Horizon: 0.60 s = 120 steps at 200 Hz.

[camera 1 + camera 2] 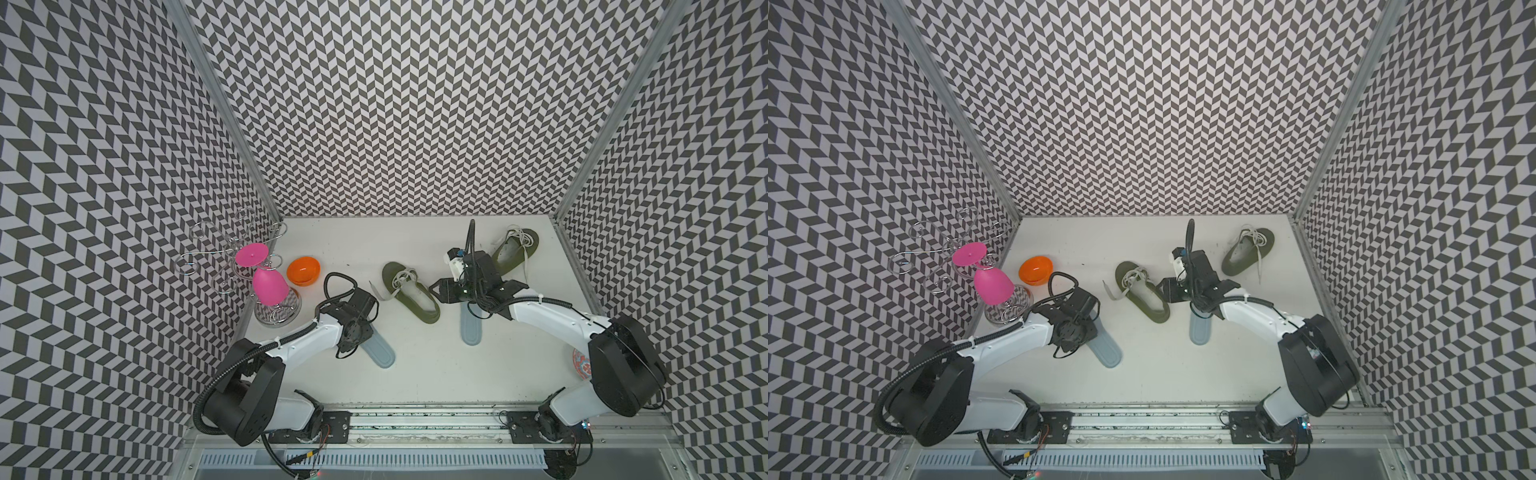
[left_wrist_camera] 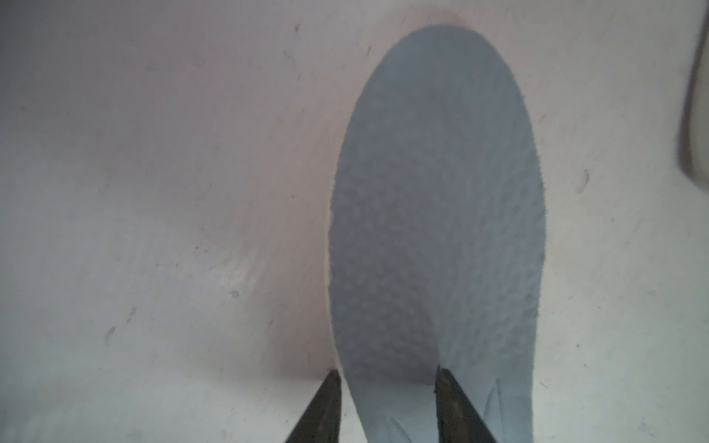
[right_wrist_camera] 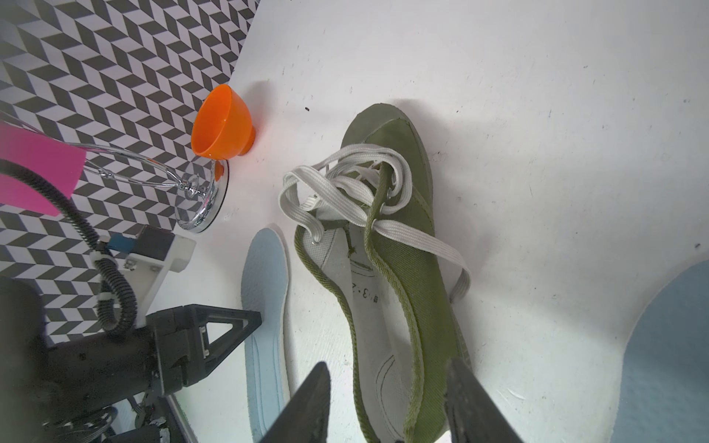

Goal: Insert the insole into the shoe
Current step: Pick up the insole from the center of the board.

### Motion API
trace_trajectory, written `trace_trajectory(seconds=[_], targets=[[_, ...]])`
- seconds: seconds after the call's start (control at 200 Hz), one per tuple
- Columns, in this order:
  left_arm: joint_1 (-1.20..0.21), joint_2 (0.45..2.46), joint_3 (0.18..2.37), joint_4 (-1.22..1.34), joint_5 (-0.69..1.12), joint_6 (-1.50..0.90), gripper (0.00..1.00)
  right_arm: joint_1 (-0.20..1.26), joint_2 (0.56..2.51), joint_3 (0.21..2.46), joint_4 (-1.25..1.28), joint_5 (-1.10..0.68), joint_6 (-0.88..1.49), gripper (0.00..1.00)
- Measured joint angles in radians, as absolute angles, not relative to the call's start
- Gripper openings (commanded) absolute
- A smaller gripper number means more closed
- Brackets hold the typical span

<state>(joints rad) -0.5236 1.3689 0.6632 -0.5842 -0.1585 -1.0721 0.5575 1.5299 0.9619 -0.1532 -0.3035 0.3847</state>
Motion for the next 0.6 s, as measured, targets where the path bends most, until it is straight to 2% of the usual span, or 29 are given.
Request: trace_trajectory(seconds=[0.055, 0.16, 0.22, 0.601], targets=[[-0.524, 1.371, 0.654, -0.575, -0.157, -1.078, 0.26, 0.558, 1.530, 0.962, -0.154, -0.303, 0.383, 0.49], [-0.523, 1.369, 0.647, -0.562, -0.164, -1.099, 0.06, 0.558, 1.530, 0.962, -0.154, -0.303, 0.381, 0.49], [-0.523, 1.364, 0.644, -0.563, -0.170, -1.097, 0.00, 0.558, 1.530, 0.962, -0.155, -0.303, 0.379, 0.49], [-0.524, 1.282, 0.734, -0.562, -0.207, -1.016, 0.00, 0.558, 1.528, 1.022, -0.241, -0.390, 0.303, 0.51]])
